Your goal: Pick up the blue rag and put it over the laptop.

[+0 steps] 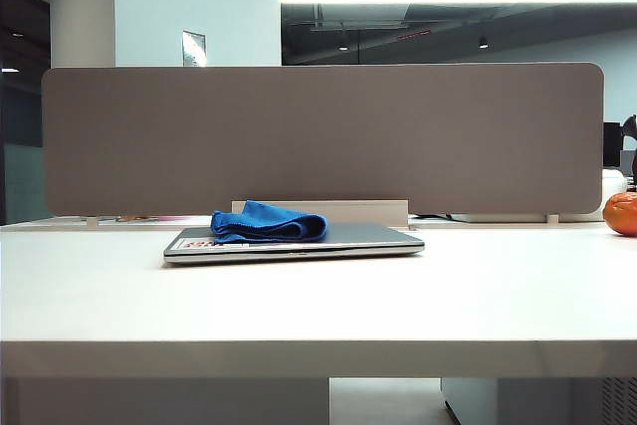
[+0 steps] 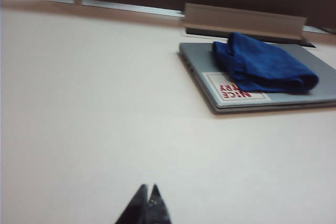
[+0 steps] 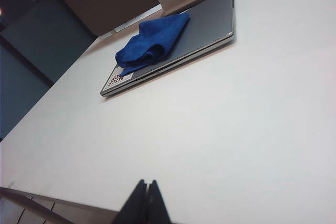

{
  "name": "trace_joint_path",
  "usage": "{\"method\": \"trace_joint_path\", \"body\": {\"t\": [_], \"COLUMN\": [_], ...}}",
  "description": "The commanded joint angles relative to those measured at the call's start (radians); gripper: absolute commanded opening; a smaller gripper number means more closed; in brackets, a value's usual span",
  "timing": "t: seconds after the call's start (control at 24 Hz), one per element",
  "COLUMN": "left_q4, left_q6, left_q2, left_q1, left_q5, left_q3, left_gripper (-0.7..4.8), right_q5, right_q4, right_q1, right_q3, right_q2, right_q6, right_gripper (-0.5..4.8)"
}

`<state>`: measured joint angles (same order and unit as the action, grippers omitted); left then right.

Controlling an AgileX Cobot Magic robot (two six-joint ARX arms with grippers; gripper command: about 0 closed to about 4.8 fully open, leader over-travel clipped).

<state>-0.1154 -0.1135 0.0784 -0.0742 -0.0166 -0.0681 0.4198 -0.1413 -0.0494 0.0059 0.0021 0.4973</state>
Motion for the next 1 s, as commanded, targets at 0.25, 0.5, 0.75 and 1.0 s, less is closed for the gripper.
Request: {"method": "trace_joint_path", "body": {"t": [0.25, 0.5, 0.75, 1.0], "left_q4": [0.016, 0.054, 0.050, 0.050], "left_q6": [0.009, 0.005, 0.005, 0.008], "left_q2": [-0.069, -0.074, -0.074, -0.074], "left_q1": [0.097, 0.097, 0.097, 0.091], "left_q5": [0.005, 0.030, 0.043, 0.043], "left_q3": [0.008, 0.042, 0.060, 0.060], "left_gripper": [-0.06, -0.06, -0.06, -0.06], "right_q5": [-0.002, -0.002, -0.002, -0.002], "right_q4": [0.011, 0.012, 0.011, 0.011], "right_q1": [0.001, 0.001, 0.001, 0.001], "right_q3": [-0.005, -0.005, -0.005, -0.005], "right_q2": [-0.002, -0.002, -0.002, -0.002], "right_q6": [-0.004, -0.004, -0.004, -0.004], "right_gripper": [0.00, 0.00, 0.00, 0.00]}}
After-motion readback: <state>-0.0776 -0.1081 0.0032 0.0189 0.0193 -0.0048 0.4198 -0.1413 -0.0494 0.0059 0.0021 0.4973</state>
